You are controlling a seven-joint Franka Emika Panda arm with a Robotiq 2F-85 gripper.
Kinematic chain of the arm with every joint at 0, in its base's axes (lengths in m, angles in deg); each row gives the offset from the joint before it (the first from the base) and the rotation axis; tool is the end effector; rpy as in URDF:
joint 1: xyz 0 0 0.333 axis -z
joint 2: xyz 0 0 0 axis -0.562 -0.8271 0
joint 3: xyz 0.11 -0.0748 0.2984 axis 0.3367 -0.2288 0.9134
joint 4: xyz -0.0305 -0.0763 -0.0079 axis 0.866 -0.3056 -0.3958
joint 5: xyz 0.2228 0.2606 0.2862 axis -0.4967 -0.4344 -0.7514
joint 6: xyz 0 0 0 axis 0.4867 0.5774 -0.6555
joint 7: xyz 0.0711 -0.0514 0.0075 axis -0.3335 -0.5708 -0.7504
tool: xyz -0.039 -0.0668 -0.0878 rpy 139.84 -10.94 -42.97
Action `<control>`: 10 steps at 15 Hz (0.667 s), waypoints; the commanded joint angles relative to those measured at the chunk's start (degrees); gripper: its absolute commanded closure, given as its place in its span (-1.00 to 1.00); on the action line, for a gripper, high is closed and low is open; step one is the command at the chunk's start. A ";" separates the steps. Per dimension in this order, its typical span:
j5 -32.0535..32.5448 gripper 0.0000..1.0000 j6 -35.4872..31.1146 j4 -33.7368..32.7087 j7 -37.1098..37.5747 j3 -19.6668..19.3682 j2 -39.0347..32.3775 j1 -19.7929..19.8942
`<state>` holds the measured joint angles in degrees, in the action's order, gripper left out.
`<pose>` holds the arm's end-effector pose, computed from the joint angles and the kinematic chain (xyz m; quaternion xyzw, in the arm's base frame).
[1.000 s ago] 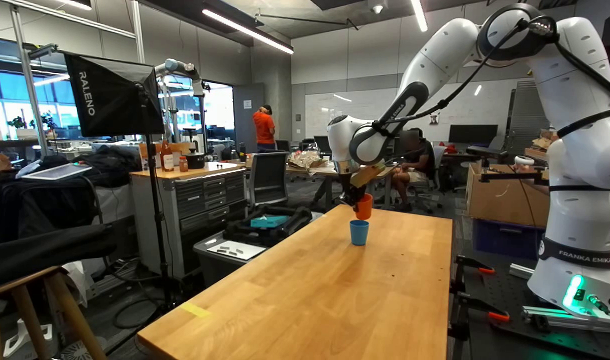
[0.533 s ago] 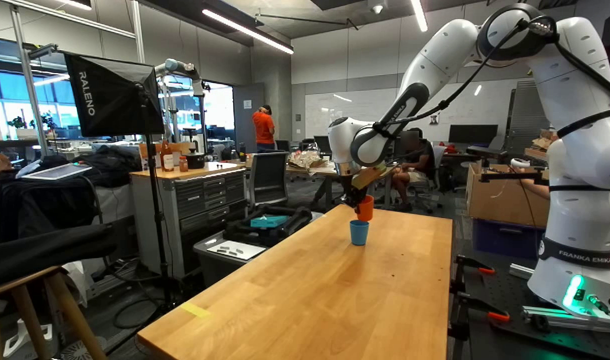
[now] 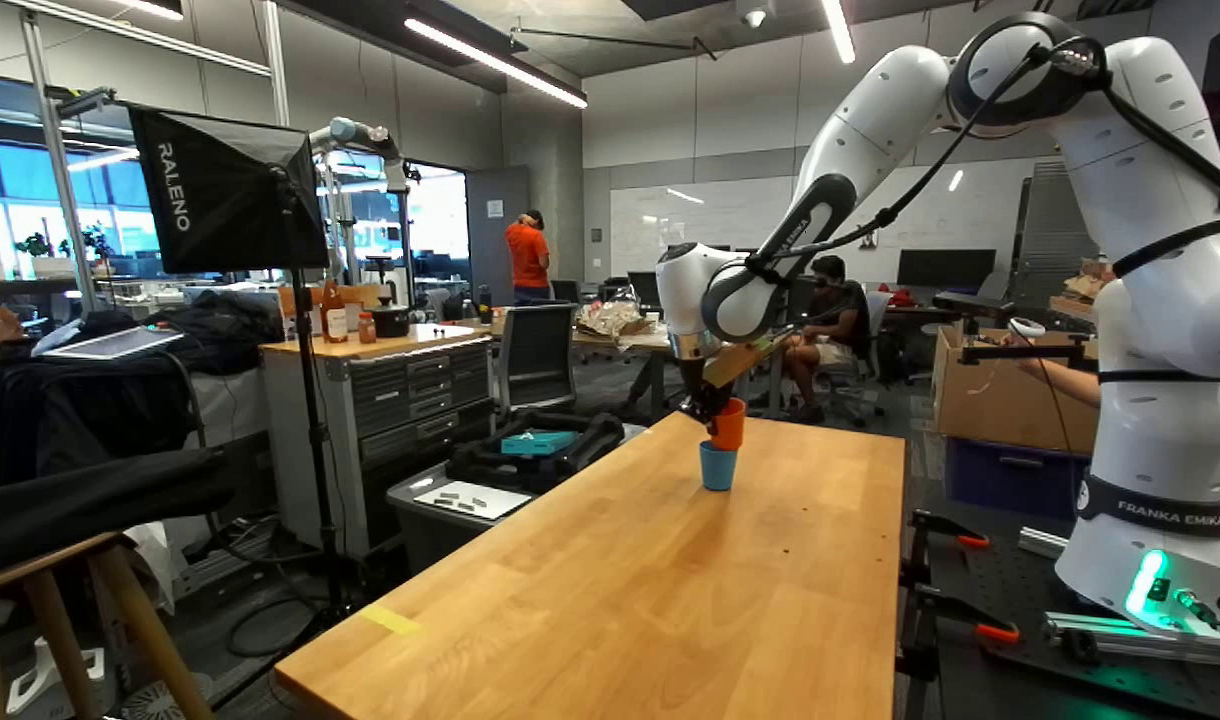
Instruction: Put the orange cup in the blue cup
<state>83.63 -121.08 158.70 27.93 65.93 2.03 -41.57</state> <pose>0.6217 -0.0452 0.2040 0.9641 -0.1900 -0.0011 0.1854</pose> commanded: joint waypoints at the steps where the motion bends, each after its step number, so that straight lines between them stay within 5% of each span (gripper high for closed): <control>1: 0.40 0.98 -1.81 -0.62 1.29 0.46 -1.14 0.12; 7: -0.24 0.92 -2.46 -1.11 1.00 0.54 -2.42 0.16; 8: -0.52 0.40 -2.30 -1.31 0.85 0.59 -2.57 0.23; 10: -1.26 0.25 -1.95 -1.68 0.55 0.75 -2.81 0.38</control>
<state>83.47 -122.86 158.51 28.13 66.34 0.24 -41.58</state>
